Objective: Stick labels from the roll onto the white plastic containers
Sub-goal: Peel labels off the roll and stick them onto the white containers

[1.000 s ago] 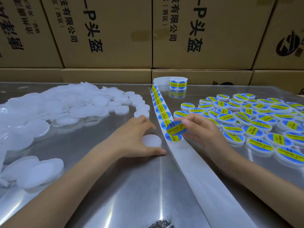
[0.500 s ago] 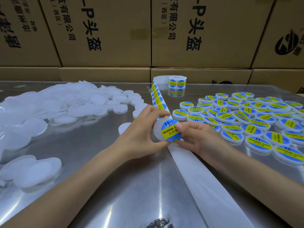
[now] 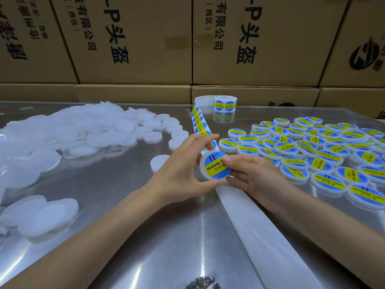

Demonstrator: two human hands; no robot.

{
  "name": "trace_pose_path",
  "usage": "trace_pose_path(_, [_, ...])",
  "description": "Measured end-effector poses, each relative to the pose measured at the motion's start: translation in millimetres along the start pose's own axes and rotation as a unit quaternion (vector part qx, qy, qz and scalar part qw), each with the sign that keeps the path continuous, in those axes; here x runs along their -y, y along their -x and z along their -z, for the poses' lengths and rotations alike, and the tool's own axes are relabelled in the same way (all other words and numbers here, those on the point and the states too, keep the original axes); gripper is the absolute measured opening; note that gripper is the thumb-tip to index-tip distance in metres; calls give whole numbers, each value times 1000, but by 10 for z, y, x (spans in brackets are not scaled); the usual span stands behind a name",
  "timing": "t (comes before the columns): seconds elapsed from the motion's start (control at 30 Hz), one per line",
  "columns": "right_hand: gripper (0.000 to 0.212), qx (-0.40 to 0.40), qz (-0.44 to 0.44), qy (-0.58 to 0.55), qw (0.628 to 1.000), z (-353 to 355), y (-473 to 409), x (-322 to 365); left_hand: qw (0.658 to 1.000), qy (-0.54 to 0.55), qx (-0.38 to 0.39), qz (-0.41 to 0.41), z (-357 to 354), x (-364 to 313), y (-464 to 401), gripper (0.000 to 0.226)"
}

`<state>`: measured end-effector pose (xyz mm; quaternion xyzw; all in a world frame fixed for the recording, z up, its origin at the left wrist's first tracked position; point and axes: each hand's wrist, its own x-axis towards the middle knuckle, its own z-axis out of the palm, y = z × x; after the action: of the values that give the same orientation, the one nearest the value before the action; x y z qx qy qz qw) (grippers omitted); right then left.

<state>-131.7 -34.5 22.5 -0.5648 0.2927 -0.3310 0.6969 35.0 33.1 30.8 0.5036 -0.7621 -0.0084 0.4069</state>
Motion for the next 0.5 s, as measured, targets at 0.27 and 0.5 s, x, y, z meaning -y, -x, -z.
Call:
trace_pose_path(0.27, [28,-18,-2,8,1000,5,-17,-15,1000,-7,-5,-10,-15,-2,2,77])
trace_pose_path(0.5, [34,-25,7,12,1000,4,-11,-25,1000,-12,-10,-7,-23,-13,-2,76])
